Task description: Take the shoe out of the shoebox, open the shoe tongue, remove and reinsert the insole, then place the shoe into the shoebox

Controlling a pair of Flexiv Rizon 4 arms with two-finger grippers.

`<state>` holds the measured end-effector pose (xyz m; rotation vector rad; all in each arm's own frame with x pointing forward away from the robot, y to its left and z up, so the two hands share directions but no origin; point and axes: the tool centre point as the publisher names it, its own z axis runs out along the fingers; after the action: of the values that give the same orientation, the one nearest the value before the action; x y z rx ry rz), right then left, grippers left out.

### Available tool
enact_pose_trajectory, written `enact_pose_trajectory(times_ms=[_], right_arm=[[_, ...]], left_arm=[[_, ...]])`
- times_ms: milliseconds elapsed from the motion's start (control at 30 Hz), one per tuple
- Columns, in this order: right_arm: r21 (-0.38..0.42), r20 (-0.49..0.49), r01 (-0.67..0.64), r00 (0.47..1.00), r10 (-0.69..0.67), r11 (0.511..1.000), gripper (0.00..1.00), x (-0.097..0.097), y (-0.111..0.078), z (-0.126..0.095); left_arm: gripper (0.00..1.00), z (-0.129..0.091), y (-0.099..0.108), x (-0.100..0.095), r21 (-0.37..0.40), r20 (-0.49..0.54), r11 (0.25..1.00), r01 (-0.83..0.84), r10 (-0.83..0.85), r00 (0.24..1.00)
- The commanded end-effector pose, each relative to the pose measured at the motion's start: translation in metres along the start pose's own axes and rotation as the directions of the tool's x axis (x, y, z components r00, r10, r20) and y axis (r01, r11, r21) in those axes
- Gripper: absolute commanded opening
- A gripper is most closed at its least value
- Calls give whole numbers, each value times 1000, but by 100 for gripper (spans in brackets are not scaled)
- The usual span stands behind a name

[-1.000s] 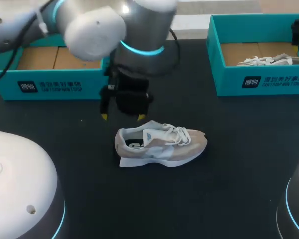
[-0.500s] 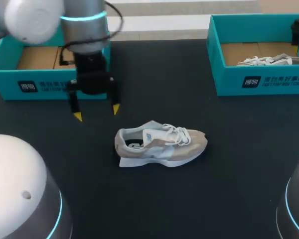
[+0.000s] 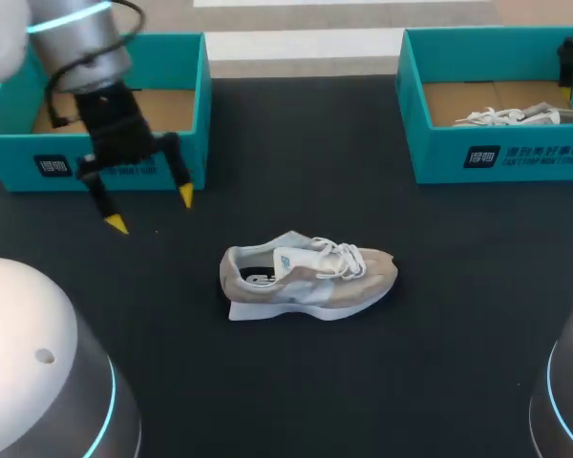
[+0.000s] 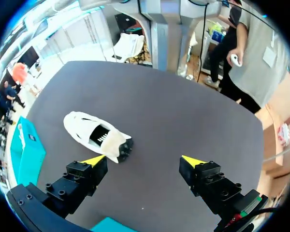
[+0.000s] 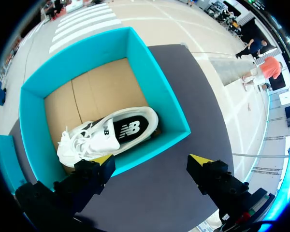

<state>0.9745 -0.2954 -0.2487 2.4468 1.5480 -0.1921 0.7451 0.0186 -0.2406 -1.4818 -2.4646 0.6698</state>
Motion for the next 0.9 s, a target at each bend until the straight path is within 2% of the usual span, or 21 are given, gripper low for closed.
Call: enact_pose_trajectory(times_ms=[33,100,167,900], right_arm=[[-1,-1,0,1000,0,1000,100,0,0,0],[-1,-1,0,1000,0,1000,100,0,0,0],[-1,-1,0,1000,0,1000,100,0,0,0],[-1,-1,0,1000,0,1000,100,0,0,0]], left_arm=[[100,-8,5,25,77,253,984,158,-172,952],[100,-9,8,37,88,319,979,183,-202,926],[100,-8,14,51,140,384,966,217,-255,887],[100,-8,14,51,140,384,966,217,-255,887]])
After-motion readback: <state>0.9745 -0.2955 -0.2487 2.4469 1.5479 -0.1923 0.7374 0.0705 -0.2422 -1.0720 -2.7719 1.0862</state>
